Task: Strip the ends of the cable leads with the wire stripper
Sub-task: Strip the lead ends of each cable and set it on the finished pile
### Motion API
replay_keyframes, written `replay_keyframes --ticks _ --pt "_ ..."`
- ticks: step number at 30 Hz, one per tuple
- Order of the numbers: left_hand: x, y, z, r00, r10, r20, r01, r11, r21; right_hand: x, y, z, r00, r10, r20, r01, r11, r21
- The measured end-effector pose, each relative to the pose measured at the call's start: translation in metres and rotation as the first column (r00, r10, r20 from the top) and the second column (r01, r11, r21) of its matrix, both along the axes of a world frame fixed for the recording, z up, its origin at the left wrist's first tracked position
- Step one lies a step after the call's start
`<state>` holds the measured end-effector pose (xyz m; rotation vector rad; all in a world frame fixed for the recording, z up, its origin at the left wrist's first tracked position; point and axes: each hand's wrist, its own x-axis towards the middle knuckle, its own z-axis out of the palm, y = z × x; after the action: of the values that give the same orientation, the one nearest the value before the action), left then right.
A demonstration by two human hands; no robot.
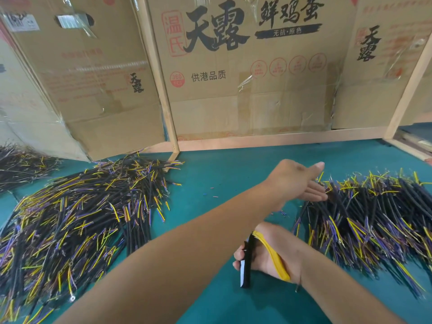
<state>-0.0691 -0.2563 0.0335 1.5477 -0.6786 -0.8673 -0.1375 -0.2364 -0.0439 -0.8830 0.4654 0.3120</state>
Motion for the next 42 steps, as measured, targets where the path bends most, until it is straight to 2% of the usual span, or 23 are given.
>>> replay_keyframes --ticks 3,6,7,9,11,14,16,18,20,22,24,26,32,35,37,39,40,42 --pt "0.01 0.033 0.003 0.987 0.024 0.157 -0.01 0.996 -0.088 -0.001 0.001 0.002 0.999 0.031 0.015 -0.031 0.999 -0.01" --pt "0.028 0.092 -0.005 0.93 0.157 0.332 -0.118 0.984 -0.133 -0.001 0.001 0.002 0.998 0.049 0.039 -0.05 0.999 0.011" --pt "0.038 0.114 -0.012 0.871 0.227 0.436 -0.197 0.974 -0.112 -0.002 0.001 0.002 0.997 0.055 0.049 -0.056 0.998 0.018" --pt "0.06 0.162 -0.029 0.662 0.311 0.682 -0.401 0.916 -0.028 -0.002 0.001 0.002 0.996 0.067 0.062 -0.068 0.998 0.018" --pt "0.083 0.206 -0.045 0.48 0.269 0.835 -0.592 0.802 0.081 -0.001 0.001 0.002 0.995 0.072 0.066 -0.072 0.997 -0.001" --pt "0.105 0.247 -0.066 0.383 0.145 0.912 -0.771 0.594 0.229 -0.001 0.0 0.001 0.996 0.07 0.063 -0.069 0.998 -0.013" --pt "0.114 0.257 -0.076 0.382 0.076 0.921 -0.782 0.558 0.278 -0.001 -0.001 0.0 0.996 0.063 0.058 -0.063 0.998 -0.005" --pt "0.12 0.26 -0.078 0.385 0.049 0.922 -0.76 0.583 0.286 -0.001 -0.002 -0.001 0.997 0.056 0.051 -0.056 0.998 0.009" --pt "0.127 0.263 -0.077 0.332 0.035 0.943 -0.766 0.593 0.248 -0.002 -0.002 -0.001 0.997 0.055 0.047 -0.056 0.998 0.021" --pt "0.133 0.264 -0.078 0.327 -0.01 0.945 -0.794 0.538 0.281 -0.002 -0.001 -0.002 0.997 0.059 0.052 -0.06 0.998 0.026" --pt "0.134 0.26 -0.082 0.399 -0.115 0.91 -0.802 0.437 0.407 -0.002 -0.001 -0.003 0.997 0.057 0.056 -0.059 0.998 0.03" --pt "0.13 0.255 -0.088 0.39 -0.152 0.908 -0.813 0.406 0.417 -0.001 -0.002 -0.004 0.996 0.058 0.061 -0.06 0.998 0.031" --pt "0.127 0.258 -0.09 0.324 0.108 0.94 -0.811 0.543 0.217 0.005 -0.005 -0.017 0.994 0.071 0.079 -0.076 0.995 0.061" --pt "0.123 0.259 -0.085 0.214 0.267 0.94 -0.814 0.581 0.02 0.009 -0.006 -0.024 0.992 0.092 0.087 -0.099 0.993 0.068" --pt "0.119 0.258 -0.08 0.156 0.333 0.93 -0.759 0.643 -0.103 0.011 -0.008 -0.028 0.991 0.096 0.092 -0.103 0.992 0.068" --pt "0.109 0.254 -0.077 0.2 0.365 0.909 -0.663 0.734 -0.149 0.012 -0.009 -0.03 0.991 0.098 0.091 -0.105 0.992 0.07" --pt "0.102 0.25 -0.077 0.267 0.395 0.879 -0.627 0.764 -0.153 0.013 -0.01 -0.031 0.991 0.1 0.094 -0.107 0.992 0.071" --pt "0.089 0.242 -0.077 0.508 0.491 0.708 -0.598 0.792 -0.12 0.014 -0.011 -0.033 0.989 0.106 0.099 -0.113 0.991 0.069"
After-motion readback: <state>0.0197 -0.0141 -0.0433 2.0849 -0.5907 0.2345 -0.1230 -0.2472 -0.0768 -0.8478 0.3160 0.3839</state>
